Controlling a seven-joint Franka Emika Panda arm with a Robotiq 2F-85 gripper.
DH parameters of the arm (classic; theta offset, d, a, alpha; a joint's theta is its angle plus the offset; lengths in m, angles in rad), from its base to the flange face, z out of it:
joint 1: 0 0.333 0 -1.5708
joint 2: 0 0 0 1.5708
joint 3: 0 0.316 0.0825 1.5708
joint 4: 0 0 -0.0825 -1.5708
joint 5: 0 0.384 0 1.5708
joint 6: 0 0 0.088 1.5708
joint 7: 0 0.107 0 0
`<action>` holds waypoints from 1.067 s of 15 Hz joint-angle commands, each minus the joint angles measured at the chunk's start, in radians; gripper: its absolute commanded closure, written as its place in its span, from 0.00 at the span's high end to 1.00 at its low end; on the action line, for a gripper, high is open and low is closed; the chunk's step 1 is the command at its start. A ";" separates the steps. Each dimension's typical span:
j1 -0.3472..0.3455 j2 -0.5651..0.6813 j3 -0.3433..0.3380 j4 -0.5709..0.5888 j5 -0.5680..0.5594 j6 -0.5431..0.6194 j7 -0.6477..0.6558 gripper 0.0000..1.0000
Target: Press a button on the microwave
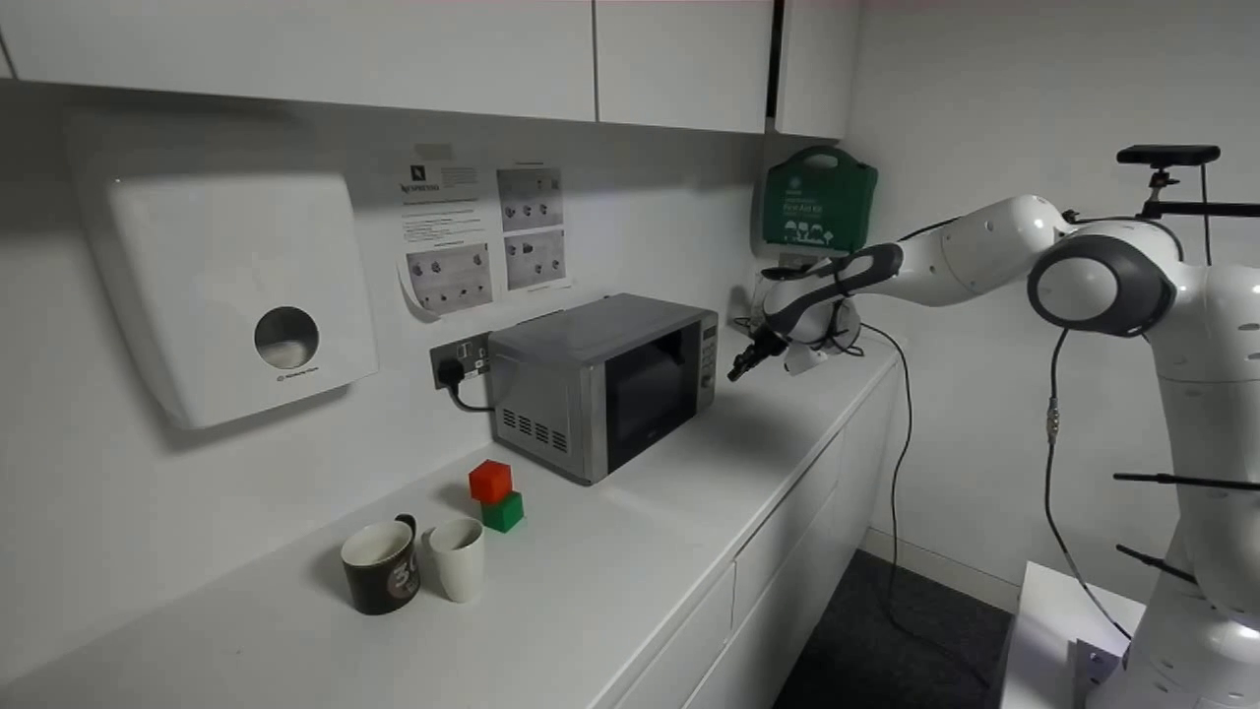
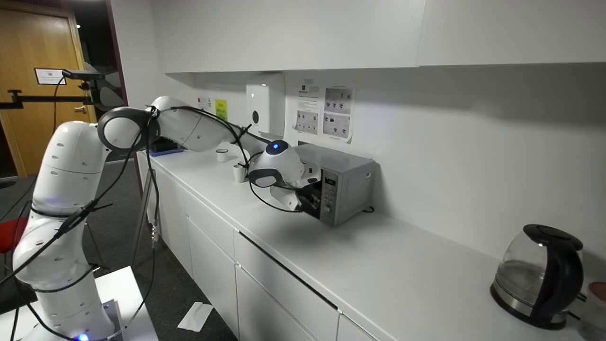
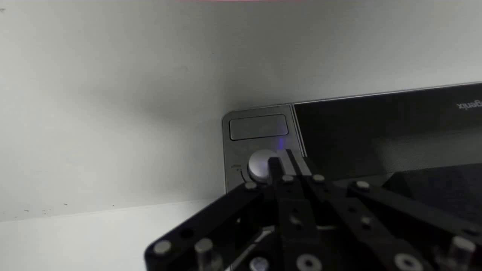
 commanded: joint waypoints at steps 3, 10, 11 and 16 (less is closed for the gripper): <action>-0.062 0.044 0.045 0.084 0.046 -0.014 -0.068 0.00; -0.102 0.096 0.082 0.165 0.042 -0.020 -0.068 0.00; -0.107 0.105 0.089 0.178 0.040 -0.021 -0.066 0.00; -0.130 0.136 0.117 0.219 0.034 -0.023 -0.069 0.00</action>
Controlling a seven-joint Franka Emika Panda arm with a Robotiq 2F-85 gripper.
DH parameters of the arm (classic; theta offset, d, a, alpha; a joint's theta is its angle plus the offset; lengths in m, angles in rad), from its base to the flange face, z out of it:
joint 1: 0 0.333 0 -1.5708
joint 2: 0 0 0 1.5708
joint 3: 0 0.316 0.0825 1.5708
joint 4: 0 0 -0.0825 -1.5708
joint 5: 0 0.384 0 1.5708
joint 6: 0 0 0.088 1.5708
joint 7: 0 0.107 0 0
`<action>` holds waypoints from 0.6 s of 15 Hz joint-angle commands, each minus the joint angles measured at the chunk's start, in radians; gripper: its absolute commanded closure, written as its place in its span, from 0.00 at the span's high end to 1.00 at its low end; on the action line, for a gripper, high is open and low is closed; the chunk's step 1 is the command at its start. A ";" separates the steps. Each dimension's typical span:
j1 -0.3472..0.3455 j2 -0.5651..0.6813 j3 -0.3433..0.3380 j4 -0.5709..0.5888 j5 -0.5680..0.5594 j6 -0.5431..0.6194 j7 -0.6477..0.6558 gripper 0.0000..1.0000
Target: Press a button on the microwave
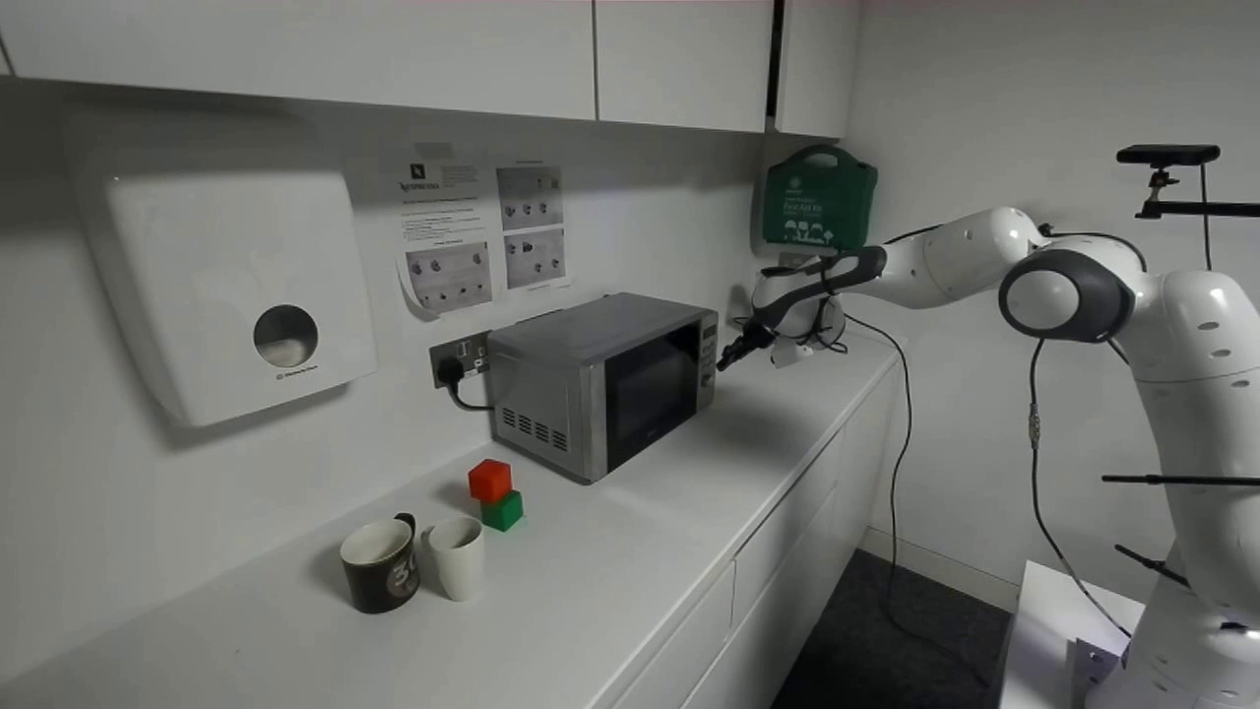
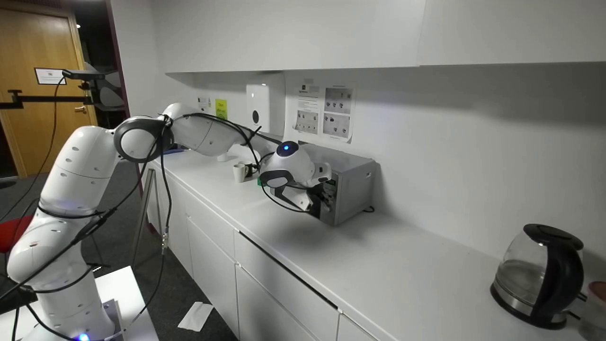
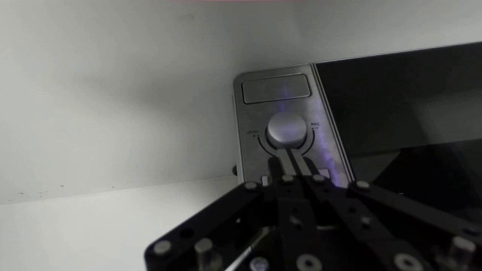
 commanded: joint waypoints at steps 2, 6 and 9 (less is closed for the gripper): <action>-0.049 0.040 0.044 0.071 0.029 -0.023 -0.063 0.00; -0.064 0.061 0.057 0.091 0.026 -0.024 -0.063 0.00; -0.076 0.073 0.067 0.101 0.024 -0.025 -0.060 0.00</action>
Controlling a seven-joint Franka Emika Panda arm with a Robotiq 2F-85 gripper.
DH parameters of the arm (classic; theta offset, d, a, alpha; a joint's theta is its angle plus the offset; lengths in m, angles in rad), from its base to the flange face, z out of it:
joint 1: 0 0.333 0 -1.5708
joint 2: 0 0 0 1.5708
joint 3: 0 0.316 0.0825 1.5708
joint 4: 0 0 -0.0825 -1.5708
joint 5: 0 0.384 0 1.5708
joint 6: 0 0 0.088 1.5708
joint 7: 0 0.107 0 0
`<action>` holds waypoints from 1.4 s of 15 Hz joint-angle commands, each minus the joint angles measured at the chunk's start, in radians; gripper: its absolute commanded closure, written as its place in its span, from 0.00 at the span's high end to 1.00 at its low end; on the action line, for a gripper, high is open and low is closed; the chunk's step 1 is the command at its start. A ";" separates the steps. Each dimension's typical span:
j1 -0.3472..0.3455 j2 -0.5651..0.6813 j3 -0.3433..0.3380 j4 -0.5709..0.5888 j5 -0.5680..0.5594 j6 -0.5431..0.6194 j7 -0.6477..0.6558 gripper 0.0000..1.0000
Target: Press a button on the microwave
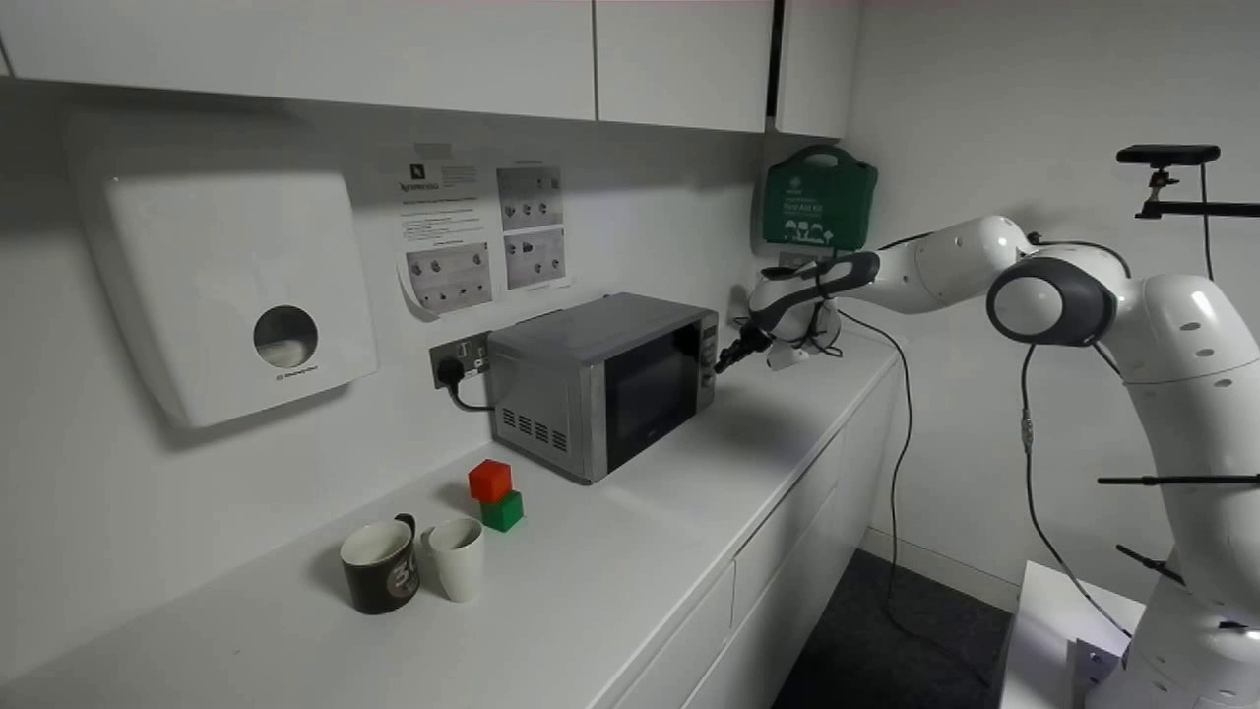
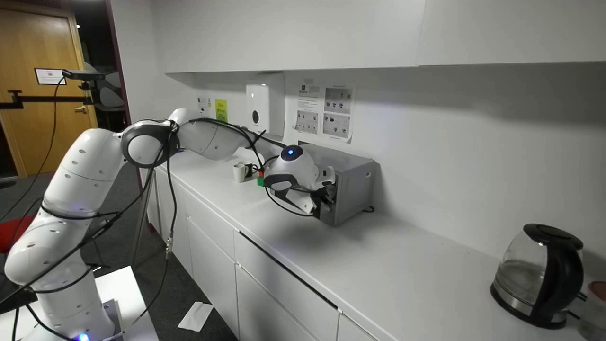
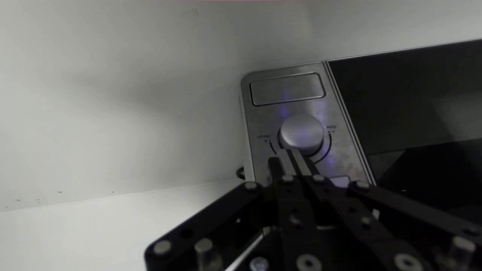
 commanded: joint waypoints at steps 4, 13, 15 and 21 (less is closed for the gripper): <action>-0.045 0.027 0.039 0.056 0.019 -0.027 -0.054 0.00; -0.052 0.025 0.047 0.068 0.014 -0.034 -0.048 0.00; -0.051 0.029 0.048 0.074 0.014 -0.038 -0.047 0.00; -0.090 0.030 0.102 0.092 -0.062 -0.055 -0.008 0.00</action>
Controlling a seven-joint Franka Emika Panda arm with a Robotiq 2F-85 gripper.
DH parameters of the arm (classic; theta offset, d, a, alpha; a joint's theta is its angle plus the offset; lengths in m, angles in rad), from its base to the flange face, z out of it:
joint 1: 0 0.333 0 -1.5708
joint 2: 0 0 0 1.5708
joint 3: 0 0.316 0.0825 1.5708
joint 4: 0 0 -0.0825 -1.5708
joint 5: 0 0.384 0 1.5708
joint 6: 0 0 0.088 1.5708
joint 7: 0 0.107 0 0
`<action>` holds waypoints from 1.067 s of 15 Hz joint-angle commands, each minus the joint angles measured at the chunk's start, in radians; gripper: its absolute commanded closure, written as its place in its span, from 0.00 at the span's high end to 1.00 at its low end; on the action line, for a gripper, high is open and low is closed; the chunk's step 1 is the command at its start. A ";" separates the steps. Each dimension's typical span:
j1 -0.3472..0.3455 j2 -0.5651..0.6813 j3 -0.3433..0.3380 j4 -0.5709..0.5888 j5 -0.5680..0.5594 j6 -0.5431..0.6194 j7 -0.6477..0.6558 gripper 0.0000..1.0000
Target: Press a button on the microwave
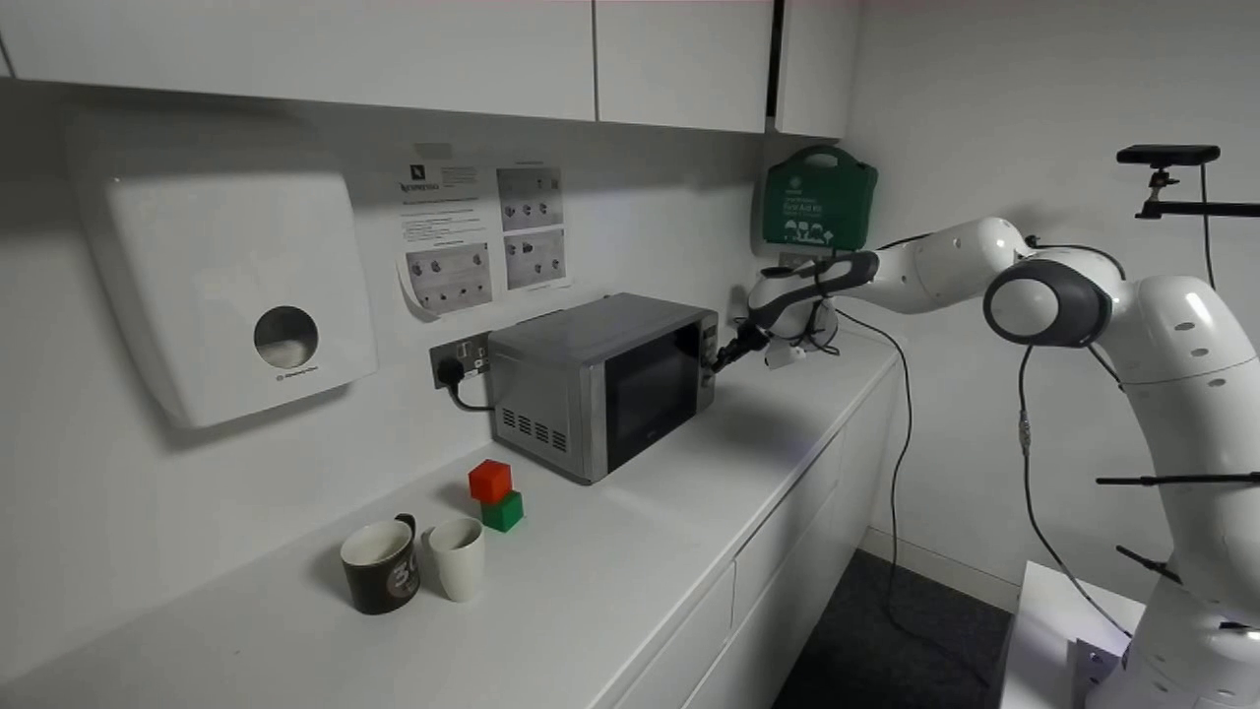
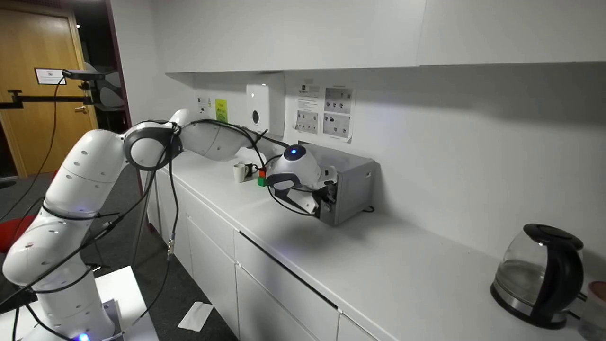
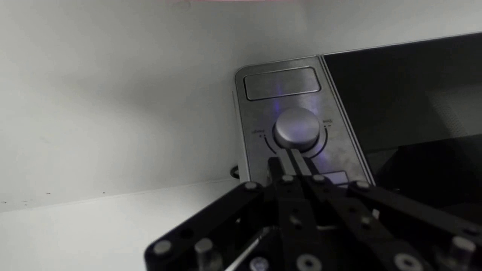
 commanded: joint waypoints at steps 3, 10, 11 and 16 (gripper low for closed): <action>-0.090 0.018 0.110 0.065 -0.094 -0.032 -0.006 0.00; -0.130 0.027 0.158 0.089 -0.149 -0.066 0.000 0.00; -0.131 0.022 0.156 0.081 -0.154 -0.070 0.001 0.00; -0.133 -0.084 0.118 -0.066 -0.197 -0.080 0.016 0.00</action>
